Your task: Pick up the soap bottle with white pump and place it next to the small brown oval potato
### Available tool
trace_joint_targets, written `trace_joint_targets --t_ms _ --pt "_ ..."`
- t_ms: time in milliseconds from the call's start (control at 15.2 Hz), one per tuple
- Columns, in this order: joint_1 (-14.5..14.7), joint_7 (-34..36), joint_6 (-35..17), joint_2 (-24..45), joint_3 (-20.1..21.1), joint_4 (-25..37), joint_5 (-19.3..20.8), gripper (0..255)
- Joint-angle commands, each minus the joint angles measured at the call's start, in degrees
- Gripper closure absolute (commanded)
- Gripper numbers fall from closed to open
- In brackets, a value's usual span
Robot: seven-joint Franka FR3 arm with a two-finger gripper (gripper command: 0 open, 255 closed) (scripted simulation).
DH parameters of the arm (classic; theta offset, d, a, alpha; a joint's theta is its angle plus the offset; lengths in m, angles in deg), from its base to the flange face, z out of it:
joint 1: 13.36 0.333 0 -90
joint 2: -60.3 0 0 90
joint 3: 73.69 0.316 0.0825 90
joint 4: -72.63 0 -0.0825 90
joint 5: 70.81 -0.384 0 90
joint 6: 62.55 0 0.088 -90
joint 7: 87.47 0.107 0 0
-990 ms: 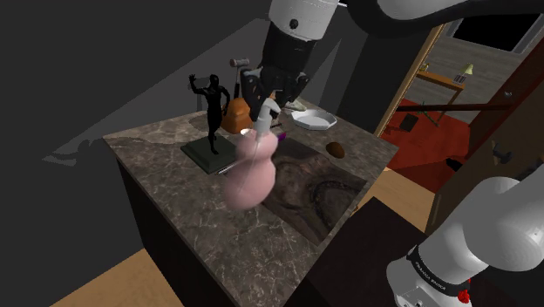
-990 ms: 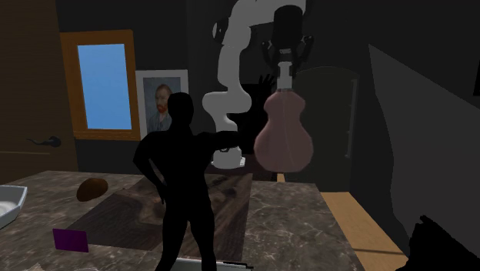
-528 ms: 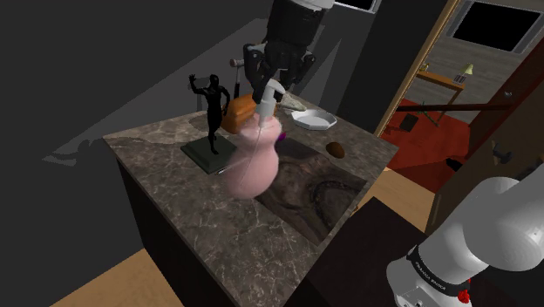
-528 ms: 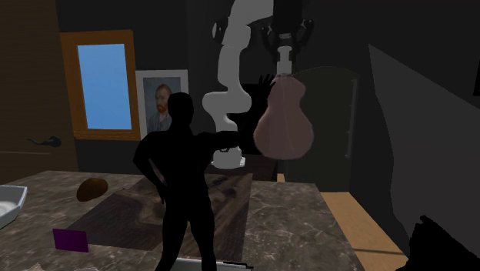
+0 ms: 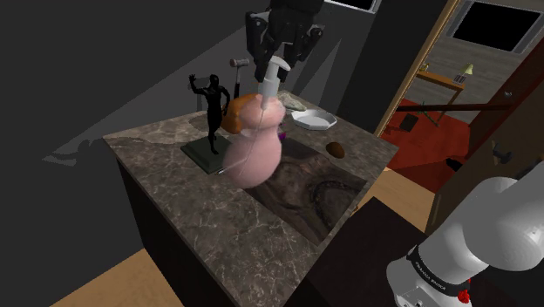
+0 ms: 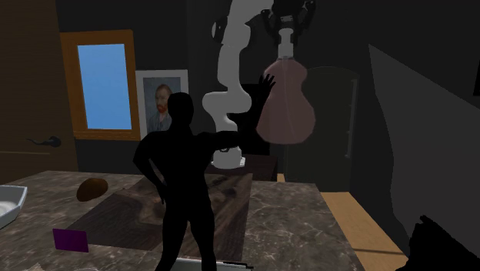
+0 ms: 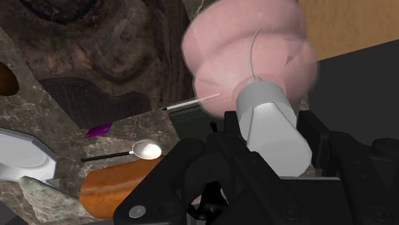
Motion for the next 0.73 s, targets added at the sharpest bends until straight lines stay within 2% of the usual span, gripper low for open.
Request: trace_joint_targets --t_ms 0,660 --pt "-0.09 -0.08 1.54 0.34 -0.01 1.9 0.18 255" --pt "-0.3 0.55 9.89 3.99 0.96 13.35 2.07 255"
